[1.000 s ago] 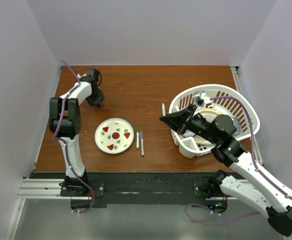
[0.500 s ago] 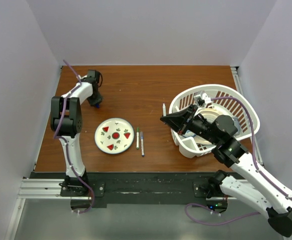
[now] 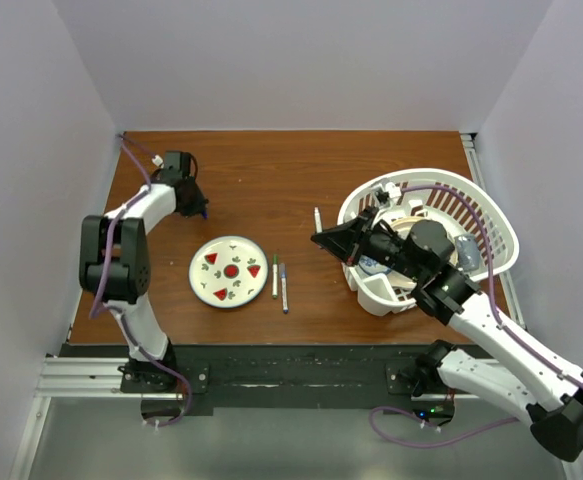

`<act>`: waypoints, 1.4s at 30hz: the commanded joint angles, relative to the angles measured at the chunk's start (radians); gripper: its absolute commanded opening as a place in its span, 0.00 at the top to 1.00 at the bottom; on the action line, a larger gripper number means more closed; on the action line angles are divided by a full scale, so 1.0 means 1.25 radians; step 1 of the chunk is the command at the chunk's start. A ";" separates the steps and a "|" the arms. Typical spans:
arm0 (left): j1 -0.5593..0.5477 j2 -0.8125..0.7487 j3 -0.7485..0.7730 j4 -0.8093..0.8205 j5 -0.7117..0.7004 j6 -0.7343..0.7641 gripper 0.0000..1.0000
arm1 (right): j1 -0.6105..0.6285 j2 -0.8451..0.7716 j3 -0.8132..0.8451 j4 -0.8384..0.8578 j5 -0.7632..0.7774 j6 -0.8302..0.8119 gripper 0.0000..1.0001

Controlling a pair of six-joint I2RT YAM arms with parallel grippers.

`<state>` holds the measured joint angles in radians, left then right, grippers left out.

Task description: Insert the pens into the pen caps

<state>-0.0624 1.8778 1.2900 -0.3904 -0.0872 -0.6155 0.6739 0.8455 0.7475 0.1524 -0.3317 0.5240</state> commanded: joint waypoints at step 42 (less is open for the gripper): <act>-0.323 -0.543 -0.482 1.027 0.340 -0.396 1.00 | 0.070 0.288 -0.003 0.367 0.037 0.140 1.00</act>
<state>-0.4587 1.2114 0.6746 0.8761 0.3580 -1.1336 0.7574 1.2297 0.7345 0.5632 -0.3210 0.7120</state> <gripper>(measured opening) 0.078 0.070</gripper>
